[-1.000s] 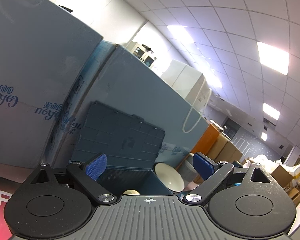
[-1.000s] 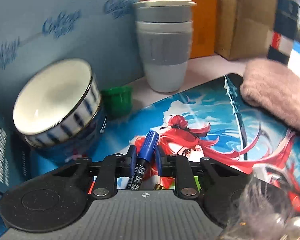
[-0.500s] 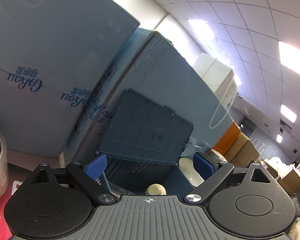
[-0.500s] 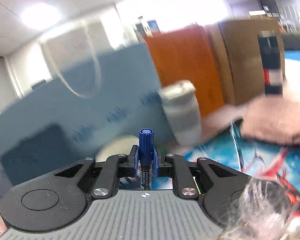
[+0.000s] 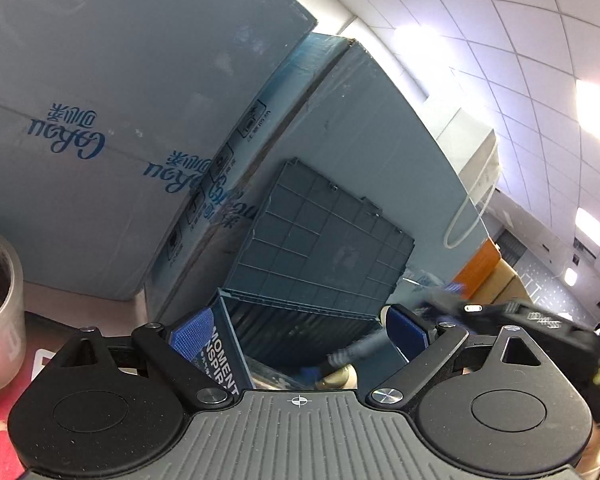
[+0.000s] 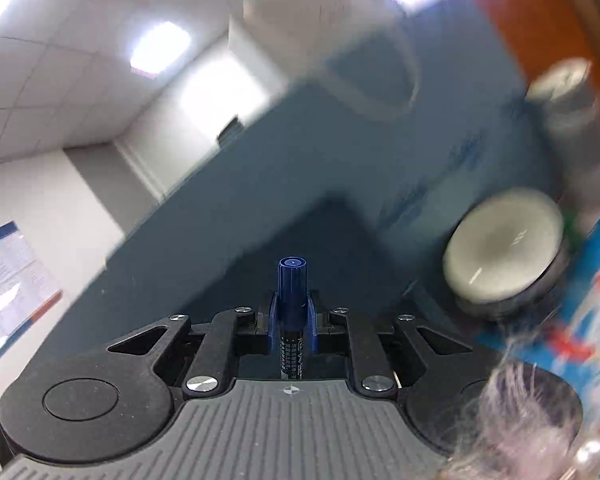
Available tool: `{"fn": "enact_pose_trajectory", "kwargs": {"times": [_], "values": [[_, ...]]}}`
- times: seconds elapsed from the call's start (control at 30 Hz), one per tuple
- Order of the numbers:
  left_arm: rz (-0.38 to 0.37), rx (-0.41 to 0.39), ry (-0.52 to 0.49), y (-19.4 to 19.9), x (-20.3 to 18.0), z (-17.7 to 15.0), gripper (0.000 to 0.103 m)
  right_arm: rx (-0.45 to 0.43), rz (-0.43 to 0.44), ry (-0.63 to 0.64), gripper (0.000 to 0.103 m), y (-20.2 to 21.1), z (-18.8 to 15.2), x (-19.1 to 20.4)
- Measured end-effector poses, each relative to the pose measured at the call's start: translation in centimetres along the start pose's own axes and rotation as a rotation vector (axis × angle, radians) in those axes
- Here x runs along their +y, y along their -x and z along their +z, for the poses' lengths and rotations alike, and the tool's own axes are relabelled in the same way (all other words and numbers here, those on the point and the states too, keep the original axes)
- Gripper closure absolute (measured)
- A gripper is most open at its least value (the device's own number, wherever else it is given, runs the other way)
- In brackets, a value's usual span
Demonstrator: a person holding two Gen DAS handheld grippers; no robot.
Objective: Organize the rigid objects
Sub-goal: 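Carry the blue marker into the blue box and open the right tool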
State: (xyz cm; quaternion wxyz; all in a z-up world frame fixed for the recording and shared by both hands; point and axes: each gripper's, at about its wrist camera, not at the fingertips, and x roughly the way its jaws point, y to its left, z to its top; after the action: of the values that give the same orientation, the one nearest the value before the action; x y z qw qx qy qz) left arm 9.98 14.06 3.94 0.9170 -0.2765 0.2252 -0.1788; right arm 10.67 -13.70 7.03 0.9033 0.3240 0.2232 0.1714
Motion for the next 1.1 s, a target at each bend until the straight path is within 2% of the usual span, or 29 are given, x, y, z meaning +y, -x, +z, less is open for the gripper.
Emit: {"fn": "enact_pose_trajectory", "kwargs": {"times": [0.2,0.63,0.7,0.77,0.83,1.0,1.1], "values": [[0.009,0.002,0.012,-0.2,0.4,0.1,0.008,0.075,-0.020,-0.023,0.089,-3.5,-2.3,0.0],[0.012,0.015,0.006,-0.4,0.3,0.0,0.008,0.105,-0.163,0.154,0.087,-4.8,-3.7,1.0],[0.009,0.013,0.004,-0.4,0.3,0.0,0.008,0.110,-0.181,0.190,0.082,-5.1,-3.8,1.5],[0.007,0.010,0.002,-0.3,0.2,0.0,0.008,0.096,-0.194,0.215,0.062,-4.5,-3.9,1.9],[0.004,0.006,-0.002,-0.2,0.0,0.1,0.008,0.082,-0.201,0.230,0.050,-3.6,-3.8,2.4],[-0.019,-0.030,-0.021,0.9,-0.7,0.3,0.008,0.029,-0.186,0.184,0.044,-0.3,-3.0,1.6],[-0.044,-0.053,-0.046,1.6,-1.7,0.3,0.008,-0.034,-0.161,0.172,0.035,2.4,-2.8,1.1]]}}
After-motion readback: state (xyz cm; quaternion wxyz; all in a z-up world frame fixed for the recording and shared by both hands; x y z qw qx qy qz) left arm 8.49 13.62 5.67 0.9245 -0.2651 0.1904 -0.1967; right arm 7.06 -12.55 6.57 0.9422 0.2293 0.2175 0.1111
